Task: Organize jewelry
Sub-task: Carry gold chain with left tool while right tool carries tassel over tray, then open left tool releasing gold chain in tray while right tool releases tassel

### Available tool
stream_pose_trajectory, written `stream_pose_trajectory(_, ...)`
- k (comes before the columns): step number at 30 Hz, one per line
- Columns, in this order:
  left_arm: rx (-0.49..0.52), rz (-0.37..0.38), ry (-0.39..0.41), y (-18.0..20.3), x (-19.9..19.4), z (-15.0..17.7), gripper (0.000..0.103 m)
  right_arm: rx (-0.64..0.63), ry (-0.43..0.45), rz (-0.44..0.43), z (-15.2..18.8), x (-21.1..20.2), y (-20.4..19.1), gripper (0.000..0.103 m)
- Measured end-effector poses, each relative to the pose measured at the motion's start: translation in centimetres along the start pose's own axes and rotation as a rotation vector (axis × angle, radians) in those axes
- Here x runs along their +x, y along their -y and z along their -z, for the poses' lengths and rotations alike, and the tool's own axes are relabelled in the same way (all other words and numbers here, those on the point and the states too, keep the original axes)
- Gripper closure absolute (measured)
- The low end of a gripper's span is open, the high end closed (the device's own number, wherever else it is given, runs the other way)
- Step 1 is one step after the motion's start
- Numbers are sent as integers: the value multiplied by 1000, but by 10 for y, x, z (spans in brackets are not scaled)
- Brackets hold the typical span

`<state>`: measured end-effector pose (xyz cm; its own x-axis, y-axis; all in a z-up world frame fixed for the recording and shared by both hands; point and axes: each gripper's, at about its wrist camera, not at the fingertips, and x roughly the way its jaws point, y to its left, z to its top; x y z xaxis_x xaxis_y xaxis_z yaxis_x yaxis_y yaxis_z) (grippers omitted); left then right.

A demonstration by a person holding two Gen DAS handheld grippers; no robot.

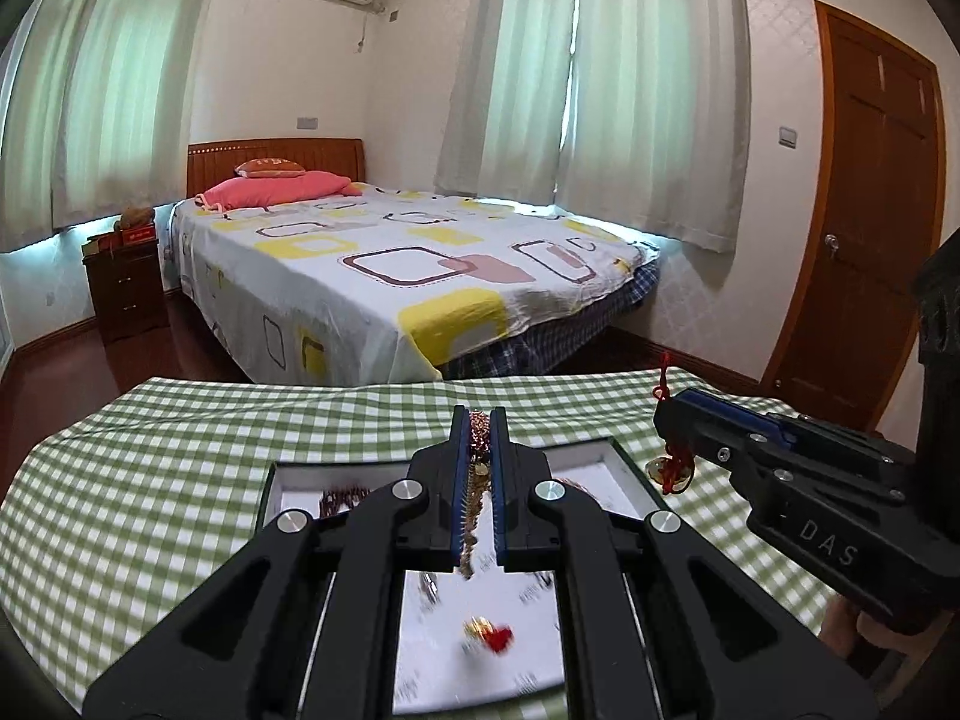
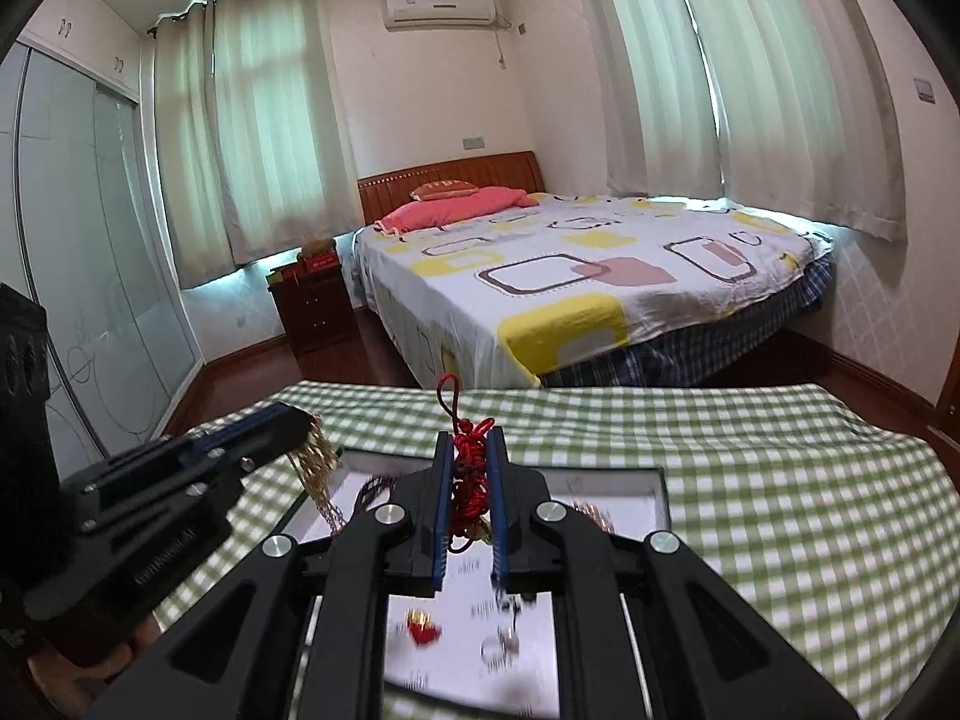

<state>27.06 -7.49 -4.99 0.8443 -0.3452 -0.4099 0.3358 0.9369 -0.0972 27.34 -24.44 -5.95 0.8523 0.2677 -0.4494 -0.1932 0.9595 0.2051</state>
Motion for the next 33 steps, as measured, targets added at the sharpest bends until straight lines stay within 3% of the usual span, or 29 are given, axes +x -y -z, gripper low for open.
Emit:
stream_pose_trajectory(6, -23, -20, -54, -19, 55, 1, 96, 5, -32, -3, 2, 51, 9, 91)
stream_pose_trajectory(15, -51, -51, -213, -37, 122, 32, 96, 36, -193, 18, 28, 119, 26, 91)
stream_pose_trajectory(26, -47, -68, -356, -39, 152, 40, 96, 65, -359, 43, 40, 154, 33, 91)
stream_pose_trajectory(33, -59, -69, -401, -40, 161, 44, 92, 62, -388, 50, 43, 157, 32, 87)
